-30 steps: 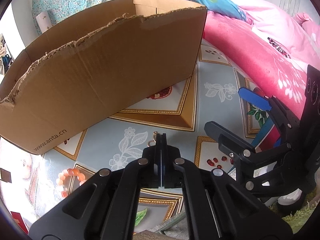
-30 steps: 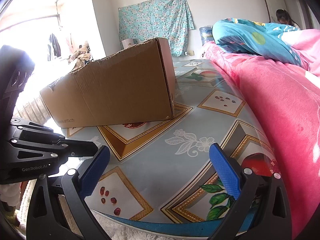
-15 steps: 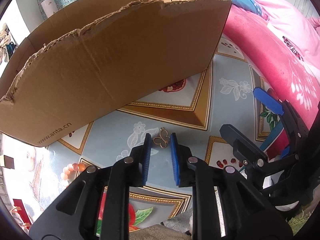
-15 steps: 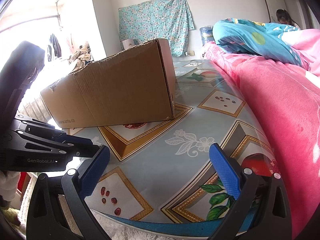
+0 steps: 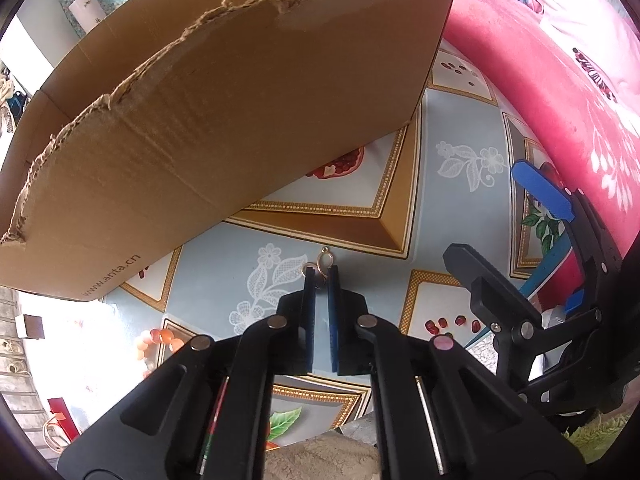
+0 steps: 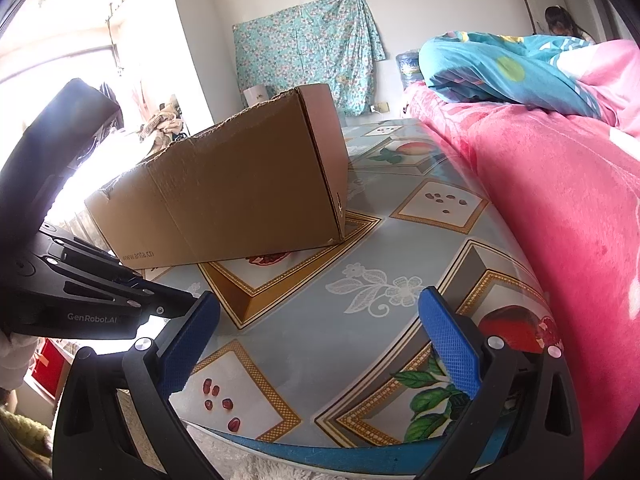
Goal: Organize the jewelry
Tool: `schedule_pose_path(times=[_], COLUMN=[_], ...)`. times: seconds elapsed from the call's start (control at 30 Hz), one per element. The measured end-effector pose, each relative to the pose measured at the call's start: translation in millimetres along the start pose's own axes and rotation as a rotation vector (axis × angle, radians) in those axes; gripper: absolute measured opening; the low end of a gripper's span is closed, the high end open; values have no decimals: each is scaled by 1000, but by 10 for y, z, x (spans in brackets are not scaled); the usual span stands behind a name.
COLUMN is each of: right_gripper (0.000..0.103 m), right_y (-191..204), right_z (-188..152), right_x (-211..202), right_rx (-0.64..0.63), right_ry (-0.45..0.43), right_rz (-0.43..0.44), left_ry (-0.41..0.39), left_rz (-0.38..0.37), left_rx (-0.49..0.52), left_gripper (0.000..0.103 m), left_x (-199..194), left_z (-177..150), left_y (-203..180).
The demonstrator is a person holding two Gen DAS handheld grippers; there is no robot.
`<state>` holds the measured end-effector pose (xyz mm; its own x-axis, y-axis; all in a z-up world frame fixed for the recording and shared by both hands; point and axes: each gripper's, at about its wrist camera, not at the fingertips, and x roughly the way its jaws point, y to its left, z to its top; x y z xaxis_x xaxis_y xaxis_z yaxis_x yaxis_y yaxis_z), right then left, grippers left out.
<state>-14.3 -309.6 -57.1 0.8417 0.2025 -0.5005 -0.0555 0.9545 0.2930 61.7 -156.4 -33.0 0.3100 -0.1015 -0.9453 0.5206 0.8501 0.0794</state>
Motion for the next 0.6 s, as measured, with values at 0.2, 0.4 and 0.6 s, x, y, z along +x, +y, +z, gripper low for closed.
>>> schedule_pose_path(times=[0.2,0.4,0.6], right_gripper=[97,97,97], right_y=[-1,3,-1], right_z=[-3,-12,-13], right_x=[1,-6,-7], right_rx=[4,5,7], right_ry=[-1,-1,-2], right_rz=[3,6,6], left_ry=[-35,-49,-7], left_rz=[-6,18,-27], left_rx=[29,49,-8], left_gripper=[1,14,17], left_x=[-74,-100,54], left_z=[35,92,172], left_y=[-76,-130,38])
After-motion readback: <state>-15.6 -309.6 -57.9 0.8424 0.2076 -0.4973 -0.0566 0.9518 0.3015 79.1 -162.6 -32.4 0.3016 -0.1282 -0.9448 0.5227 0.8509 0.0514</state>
